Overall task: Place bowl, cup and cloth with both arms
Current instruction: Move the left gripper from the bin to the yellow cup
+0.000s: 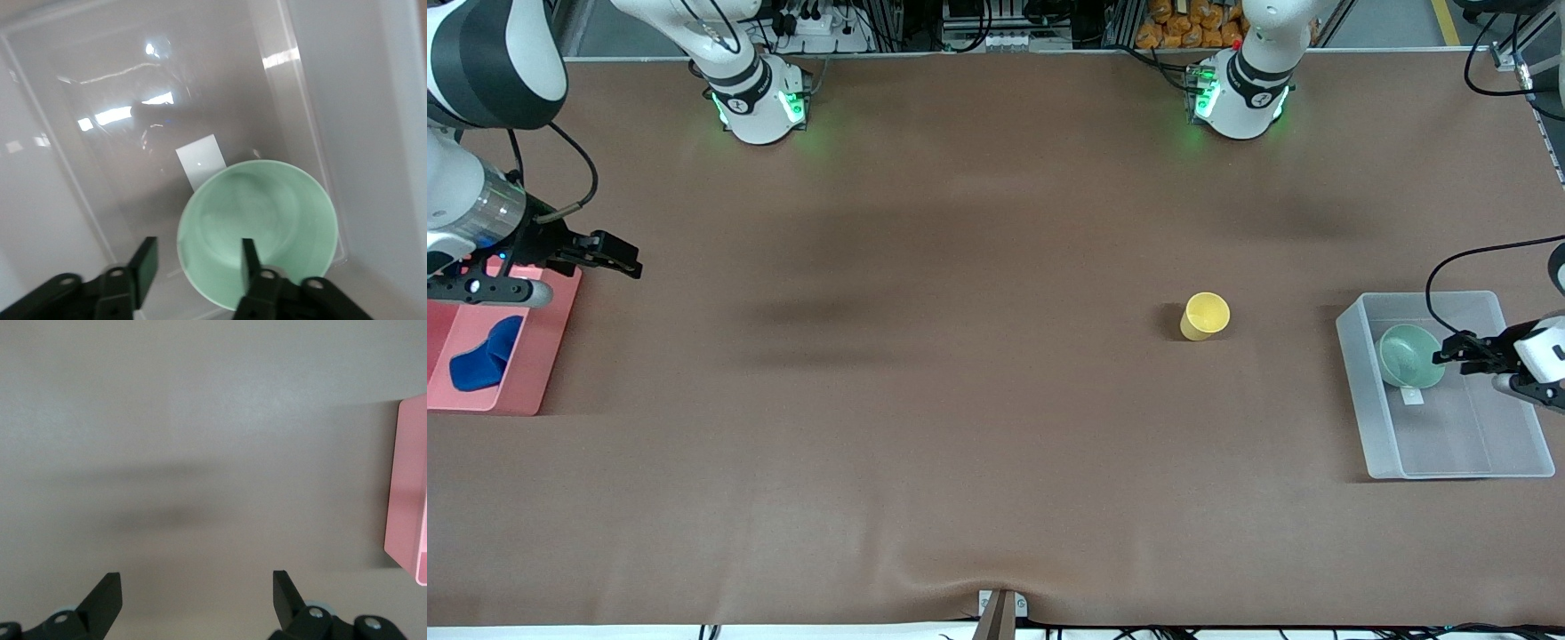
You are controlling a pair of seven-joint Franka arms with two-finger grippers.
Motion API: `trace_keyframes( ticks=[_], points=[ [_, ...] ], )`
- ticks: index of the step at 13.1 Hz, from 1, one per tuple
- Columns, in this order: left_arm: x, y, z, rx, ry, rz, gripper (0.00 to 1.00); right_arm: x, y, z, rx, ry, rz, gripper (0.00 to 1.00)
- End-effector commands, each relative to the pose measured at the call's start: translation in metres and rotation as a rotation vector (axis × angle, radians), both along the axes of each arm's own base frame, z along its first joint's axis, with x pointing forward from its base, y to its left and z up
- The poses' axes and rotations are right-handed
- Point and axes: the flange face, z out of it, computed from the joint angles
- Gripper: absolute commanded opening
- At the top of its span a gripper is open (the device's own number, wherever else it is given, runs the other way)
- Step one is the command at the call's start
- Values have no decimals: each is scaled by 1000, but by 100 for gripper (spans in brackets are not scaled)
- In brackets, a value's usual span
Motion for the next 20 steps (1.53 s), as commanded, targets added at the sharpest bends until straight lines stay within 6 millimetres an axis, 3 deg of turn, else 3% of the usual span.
trace_keyframes(
  ticks=[1,4,6,8,11,13,18,20],
  points=[
    [-2,-31,74,-12,0,37,87,2,-1,51,22,-95,-24,100],
    [0,-111,128,-28,96,211,87,15,7,109,18,-214,-1,100],
    [3,-162,139,-28,139,305,90,15,18,117,21,-230,14,100],
    [4,-205,137,-12,167,398,95,15,19,116,19,-224,16,100],
    [-5,-271,112,15,181,465,92,13,31,116,21,-215,38,100],
    [-21,-300,89,59,157,481,92,11,43,118,21,-218,60,100],
    [-61,-364,41,171,107,497,86,11,39,122,18,-227,60,100],
    [-77,-369,25,224,108,510,86,11,36,122,10,-226,61,100]
  ],
)
